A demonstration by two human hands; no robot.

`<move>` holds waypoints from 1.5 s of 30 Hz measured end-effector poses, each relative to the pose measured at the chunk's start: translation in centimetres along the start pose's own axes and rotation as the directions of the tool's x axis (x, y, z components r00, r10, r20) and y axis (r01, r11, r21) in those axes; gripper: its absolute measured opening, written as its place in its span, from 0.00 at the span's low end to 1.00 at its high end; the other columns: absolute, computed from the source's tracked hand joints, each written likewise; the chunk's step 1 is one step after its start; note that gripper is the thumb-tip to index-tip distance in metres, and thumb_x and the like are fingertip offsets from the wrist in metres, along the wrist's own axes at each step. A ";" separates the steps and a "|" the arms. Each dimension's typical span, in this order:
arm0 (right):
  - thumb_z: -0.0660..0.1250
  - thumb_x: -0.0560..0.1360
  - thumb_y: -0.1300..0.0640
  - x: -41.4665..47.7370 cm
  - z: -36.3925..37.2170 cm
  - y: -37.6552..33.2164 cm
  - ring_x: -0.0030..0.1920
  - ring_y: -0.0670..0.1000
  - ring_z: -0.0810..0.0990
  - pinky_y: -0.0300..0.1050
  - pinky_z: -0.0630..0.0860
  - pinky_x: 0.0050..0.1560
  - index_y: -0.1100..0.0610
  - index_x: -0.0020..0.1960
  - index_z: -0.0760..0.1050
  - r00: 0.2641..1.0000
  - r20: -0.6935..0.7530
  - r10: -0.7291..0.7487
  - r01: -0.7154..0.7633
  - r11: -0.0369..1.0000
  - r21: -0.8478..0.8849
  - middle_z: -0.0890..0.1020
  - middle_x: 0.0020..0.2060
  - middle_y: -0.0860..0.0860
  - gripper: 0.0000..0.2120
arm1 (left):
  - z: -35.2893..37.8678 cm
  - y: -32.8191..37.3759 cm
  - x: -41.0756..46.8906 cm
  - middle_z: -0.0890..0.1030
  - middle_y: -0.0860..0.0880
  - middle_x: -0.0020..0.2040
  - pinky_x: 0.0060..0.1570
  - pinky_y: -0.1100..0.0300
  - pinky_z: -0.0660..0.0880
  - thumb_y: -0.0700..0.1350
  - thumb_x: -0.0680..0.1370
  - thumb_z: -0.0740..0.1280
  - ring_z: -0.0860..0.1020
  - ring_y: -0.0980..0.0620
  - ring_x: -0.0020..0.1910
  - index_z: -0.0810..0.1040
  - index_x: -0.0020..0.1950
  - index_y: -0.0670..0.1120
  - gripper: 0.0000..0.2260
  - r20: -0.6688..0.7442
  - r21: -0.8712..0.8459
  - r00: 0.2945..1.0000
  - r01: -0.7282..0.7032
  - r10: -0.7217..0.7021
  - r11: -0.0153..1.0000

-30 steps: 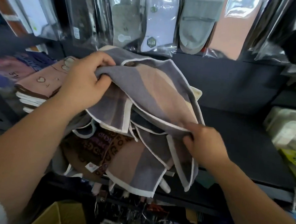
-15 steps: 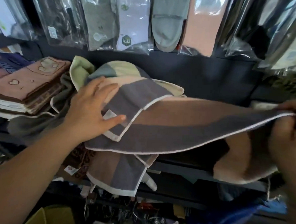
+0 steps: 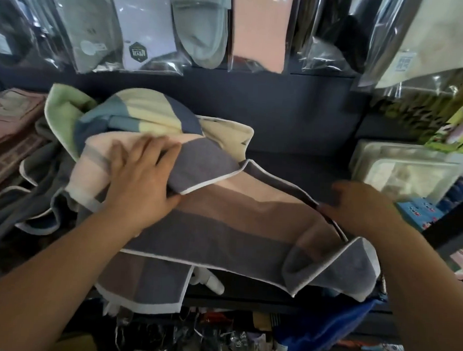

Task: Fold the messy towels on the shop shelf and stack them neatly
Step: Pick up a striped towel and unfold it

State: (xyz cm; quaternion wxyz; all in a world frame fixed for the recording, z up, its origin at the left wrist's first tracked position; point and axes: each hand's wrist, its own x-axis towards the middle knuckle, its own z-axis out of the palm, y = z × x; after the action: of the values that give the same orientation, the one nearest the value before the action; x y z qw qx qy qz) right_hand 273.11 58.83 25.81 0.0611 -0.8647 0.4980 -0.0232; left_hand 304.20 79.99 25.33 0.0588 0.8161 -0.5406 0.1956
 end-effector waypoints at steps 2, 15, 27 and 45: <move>0.66 0.73 0.42 1.2 1.3 0.3 0.55 0.60 0.81 0.46 0.75 0.50 0.51 0.42 0.74 0.980 0.196 -0.037 0.060 0.992 -0.114 0.82 0.52 0.56 0.13 | 0.4 -0.3 0.4 0.72 0.44 0.68 0.67 0.28 0.58 0.54 0.68 0.76 0.67 0.39 0.69 0.71 0.73 0.46 0.35 -0.043 -0.013 0.999 0.003 -0.003 1.000; 0.68 0.80 0.52 4.2 -6.7 0.1 0.25 0.56 0.76 0.48 0.73 0.28 0.53 0.38 0.80 0.910 0.362 -0.201 0.128 0.968 0.216 0.80 0.30 0.63 0.12 | -7.2 -4.7 3.2 0.80 0.48 0.40 0.38 0.52 0.72 0.32 0.74 0.65 0.77 0.46 0.40 0.78 0.46 0.49 0.12 0.059 -0.540 0.996 0.091 -0.070 0.837; 0.63 0.77 0.60 6.3 -6.4 -4.4 0.56 0.70 0.78 0.60 0.77 0.55 0.53 0.72 0.68 0.955 -0.293 -0.039 -0.011 0.986 -0.166 0.71 0.63 0.64 0.23 | -7.4 -8.6 8.3 0.79 0.46 0.41 0.41 0.52 0.72 0.58 0.76 0.71 0.77 0.43 0.43 0.75 0.42 0.47 0.15 0.076 -0.431 0.912 0.395 -0.404 0.811; 0.44 0.71 0.20 4.2 8.0 -6.1 0.80 0.60 0.53 0.69 0.49 0.75 0.38 0.79 0.53 0.985 0.110 -0.133 0.146 0.981 -0.124 0.55 0.81 0.53 0.41 | -1.8 -7.6 -3.9 0.68 0.38 0.72 0.66 0.38 0.67 0.69 0.63 0.67 0.69 0.33 0.68 0.64 0.77 0.46 0.48 -0.148 -0.236 0.964 0.183 -0.221 0.954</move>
State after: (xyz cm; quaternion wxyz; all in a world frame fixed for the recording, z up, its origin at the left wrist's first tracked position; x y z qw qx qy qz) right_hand 281.23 58.88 18.53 0.0274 -0.8997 0.4328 0.0495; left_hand 309.26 87.01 26.32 0.2152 0.8357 -0.4652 0.1974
